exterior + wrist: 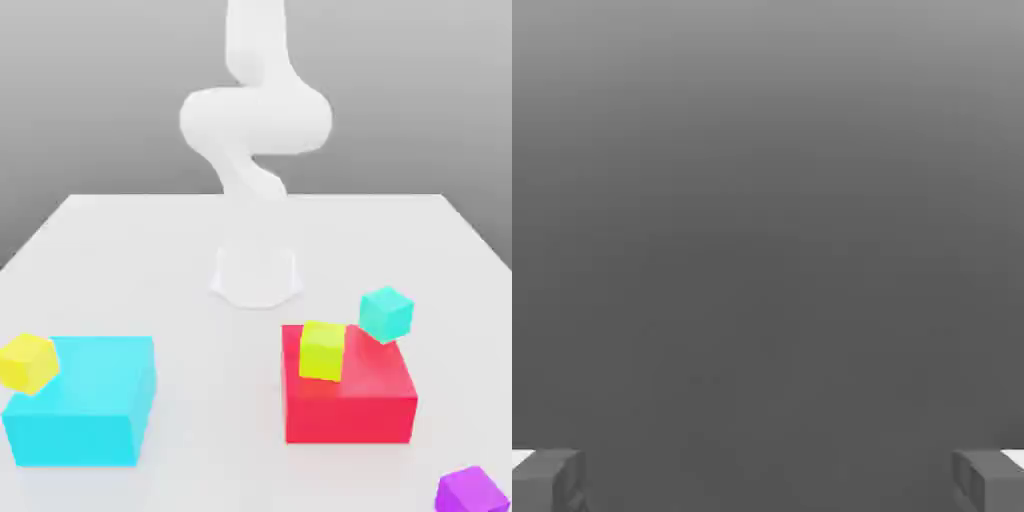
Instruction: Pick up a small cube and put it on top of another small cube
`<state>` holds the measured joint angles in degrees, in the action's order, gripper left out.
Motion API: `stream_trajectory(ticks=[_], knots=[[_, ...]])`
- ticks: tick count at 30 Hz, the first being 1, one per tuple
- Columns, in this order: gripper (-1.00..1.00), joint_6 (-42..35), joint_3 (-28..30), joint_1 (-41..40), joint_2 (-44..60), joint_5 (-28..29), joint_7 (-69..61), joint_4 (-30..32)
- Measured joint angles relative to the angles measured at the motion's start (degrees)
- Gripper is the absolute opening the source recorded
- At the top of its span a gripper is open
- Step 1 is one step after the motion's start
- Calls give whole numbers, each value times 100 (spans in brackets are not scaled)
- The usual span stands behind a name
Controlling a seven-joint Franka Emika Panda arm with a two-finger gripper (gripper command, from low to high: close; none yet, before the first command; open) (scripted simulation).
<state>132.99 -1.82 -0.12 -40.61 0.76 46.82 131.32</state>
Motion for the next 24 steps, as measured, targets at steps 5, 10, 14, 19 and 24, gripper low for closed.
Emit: stream_trajectory(ticks=[5,10,14,19,24], knots=[[0,250,-378,-12,1069,188,225,-94],[0,492,-731,6,2105,420,479,-185],[0,682,-970,67,2938,644,709,-259],[0,916,-1171,284,3983,920,993,-352],[0,1161,-1247,536,5014,1115,1221,-441]])
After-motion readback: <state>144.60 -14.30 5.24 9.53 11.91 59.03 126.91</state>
